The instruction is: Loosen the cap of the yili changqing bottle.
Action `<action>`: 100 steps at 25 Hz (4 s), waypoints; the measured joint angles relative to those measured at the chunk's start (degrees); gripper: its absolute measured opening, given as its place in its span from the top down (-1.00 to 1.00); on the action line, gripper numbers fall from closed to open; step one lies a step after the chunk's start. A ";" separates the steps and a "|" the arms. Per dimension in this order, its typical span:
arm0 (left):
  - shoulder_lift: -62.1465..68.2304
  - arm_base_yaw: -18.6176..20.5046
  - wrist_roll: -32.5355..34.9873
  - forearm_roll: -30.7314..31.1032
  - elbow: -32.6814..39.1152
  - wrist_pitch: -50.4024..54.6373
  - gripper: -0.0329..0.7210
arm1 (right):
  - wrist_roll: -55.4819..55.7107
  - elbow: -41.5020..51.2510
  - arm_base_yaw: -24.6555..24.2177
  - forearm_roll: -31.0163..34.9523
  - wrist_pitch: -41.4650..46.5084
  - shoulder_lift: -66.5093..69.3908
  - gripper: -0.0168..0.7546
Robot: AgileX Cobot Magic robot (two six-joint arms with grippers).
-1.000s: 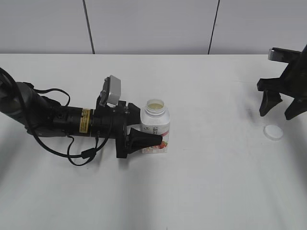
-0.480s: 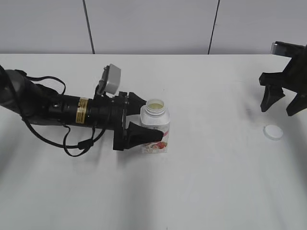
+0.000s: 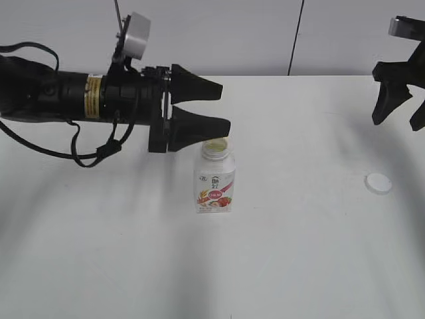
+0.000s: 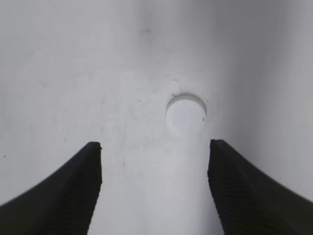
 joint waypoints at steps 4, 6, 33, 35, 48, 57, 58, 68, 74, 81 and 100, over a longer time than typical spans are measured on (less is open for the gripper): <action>-4.60 0.00 -5.35 -0.31 0.05 -0.06 -0.63 | 0.00 -2.45 0.00 0.00 4.26 -0.15 -0.43; -7.78 0.00 -9.97 -0.23 0.05 2.01 -0.63 | 0.00 -3.54 0.00 0.00 5.32 -0.15 -0.43; -24.65 3.83 -40.21 8.89 0.74 87.51 -0.64 | 0.07 -11.12 0.00 1.94 5.92 -0.45 -0.43; -24.65 3.83 -32.26 -1.69 0.74 91.36 -0.64 | 0.07 -11.12 0.00 1.94 5.92 -1.02 -0.43; -29.72 1.59 18.02 -64.09 -4.17 112.68 -0.64 | 0.00 -11.12 0.00 1.72 5.92 -6.92 -0.43; -31.01 1.59 32.59 -77.95 -10.20 138.29 -0.63 | 0.18 -5.54 0.00 0.58 5.87 -17.46 -0.43; -31.72 1.59 32.86 -78.18 -10.20 138.54 -0.63 | 0.22 -3.67 0.00 0.65 5.87 -19.40 -0.43; -49.75 1.59 33.19 -79.30 -7.22 138.70 -0.63 | 0.33 20.79 0.00 0.69 5.93 -40.69 -0.43; -65.00 1.59 33.24 -80.21 3.42 138.82 -0.53 | -0.70 32.62 0.00 0.14 5.98 -52.87 -0.43; -85.61 1.59 33.35 -80.21 15.42 139.04 -0.50 | -6.95 40.22 0.00 -1.19 6.11 -69.61 -0.43; -114.85 1.59 38.98 -79.25 34.42 129.89 -0.50 | -13.37 55.62 0.00 -1.90 0.03 -107.12 -0.43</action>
